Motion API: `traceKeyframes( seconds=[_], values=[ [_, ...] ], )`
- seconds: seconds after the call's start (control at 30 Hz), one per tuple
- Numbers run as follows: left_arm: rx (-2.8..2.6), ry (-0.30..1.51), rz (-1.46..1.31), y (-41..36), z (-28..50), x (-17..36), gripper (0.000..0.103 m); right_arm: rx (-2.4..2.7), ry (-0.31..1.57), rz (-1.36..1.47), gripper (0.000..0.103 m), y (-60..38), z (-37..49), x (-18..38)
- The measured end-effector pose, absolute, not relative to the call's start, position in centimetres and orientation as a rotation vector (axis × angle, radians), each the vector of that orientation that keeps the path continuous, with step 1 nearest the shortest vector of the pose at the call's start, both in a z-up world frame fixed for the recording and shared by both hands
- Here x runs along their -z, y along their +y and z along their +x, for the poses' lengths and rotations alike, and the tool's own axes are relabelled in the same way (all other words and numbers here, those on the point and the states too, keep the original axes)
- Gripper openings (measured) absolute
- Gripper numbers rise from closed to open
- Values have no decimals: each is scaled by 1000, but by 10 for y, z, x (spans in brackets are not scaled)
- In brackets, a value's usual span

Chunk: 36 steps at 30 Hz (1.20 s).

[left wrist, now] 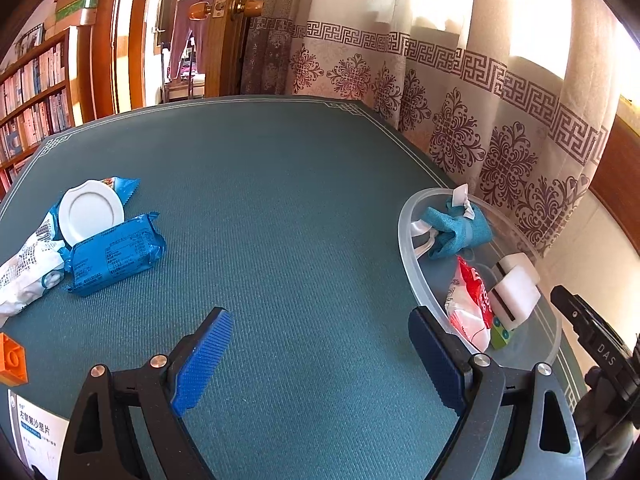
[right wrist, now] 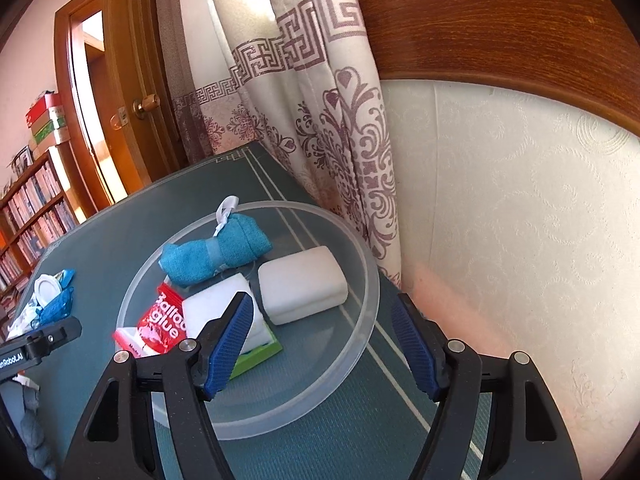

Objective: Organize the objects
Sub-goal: 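Withdraw the right gripper from the bowl toward the table items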

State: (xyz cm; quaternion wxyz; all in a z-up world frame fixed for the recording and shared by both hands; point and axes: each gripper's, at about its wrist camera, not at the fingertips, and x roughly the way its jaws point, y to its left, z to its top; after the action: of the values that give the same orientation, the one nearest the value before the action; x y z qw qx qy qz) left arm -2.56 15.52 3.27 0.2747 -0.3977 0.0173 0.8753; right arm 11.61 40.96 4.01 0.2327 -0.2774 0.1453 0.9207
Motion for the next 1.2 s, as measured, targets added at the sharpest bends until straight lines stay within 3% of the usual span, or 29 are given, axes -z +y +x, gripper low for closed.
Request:
traceKeyframes(
  seconds=[0.83, 1.2],
  values=[
    [-2369, 6, -1097, 141, -30, -27, 94, -2516, 46, -975, 78, 386, 46, -35],
    [-2394, 8, -1090, 136, -31, -28, 94, -2563, 180, -883, 78, 389, 74, -39]
  ],
)
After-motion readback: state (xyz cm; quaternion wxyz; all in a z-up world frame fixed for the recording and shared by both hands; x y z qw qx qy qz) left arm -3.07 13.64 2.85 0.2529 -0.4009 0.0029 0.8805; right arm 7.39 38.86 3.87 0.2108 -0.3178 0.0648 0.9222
